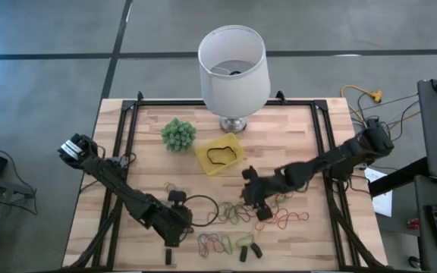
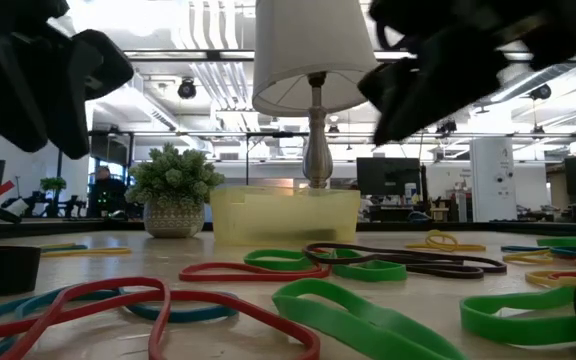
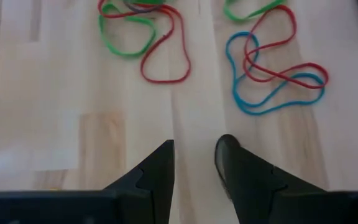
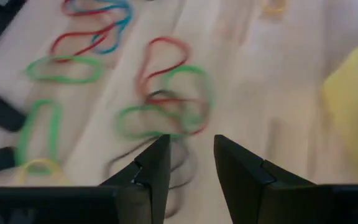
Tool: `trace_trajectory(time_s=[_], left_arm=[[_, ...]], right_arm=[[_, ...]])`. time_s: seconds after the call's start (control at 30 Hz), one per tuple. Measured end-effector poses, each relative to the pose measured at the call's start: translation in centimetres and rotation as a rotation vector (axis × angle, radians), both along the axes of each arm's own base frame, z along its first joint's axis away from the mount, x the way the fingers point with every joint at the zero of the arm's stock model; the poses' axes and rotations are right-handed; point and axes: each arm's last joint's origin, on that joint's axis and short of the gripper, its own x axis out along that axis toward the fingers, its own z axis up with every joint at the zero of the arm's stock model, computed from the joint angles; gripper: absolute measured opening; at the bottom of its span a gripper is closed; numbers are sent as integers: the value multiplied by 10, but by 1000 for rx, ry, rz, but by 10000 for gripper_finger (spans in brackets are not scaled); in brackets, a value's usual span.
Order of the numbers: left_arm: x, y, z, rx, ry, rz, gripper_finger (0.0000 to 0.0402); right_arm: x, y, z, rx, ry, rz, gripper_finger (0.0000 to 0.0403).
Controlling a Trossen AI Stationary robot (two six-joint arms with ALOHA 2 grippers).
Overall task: Pick and place rubber bands into bin
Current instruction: Put the black rubber band into the yellow bin
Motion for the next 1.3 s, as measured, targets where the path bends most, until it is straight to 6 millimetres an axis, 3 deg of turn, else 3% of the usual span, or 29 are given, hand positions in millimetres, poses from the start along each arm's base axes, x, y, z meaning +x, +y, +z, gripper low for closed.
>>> trace_trajectory(time_s=[0.3,0.53,0.8,0.9,1.03,1.3], left_arm=[[2,-4,-29,-9,86,-31,118],[3,-5,-40,-14,123,-8,118],[5,-6,-54,-30,156,-10,115],[5,-6,-54,-29,155,-9,89],[5,-5,-53,-9,152,-3,17],[13,-4,-39,142,18,17,1]], right_arm=[[-29,44,-12,-31,24,-69,102],[-42,61,-16,-68,-9,-122,92],[-47,68,-16,-54,-17,-138,79],[-47,68,-16,-65,-26,-149,74],[-47,68,-16,-70,-29,-154,68],[-47,66,-15,-139,-68,-209,65]])
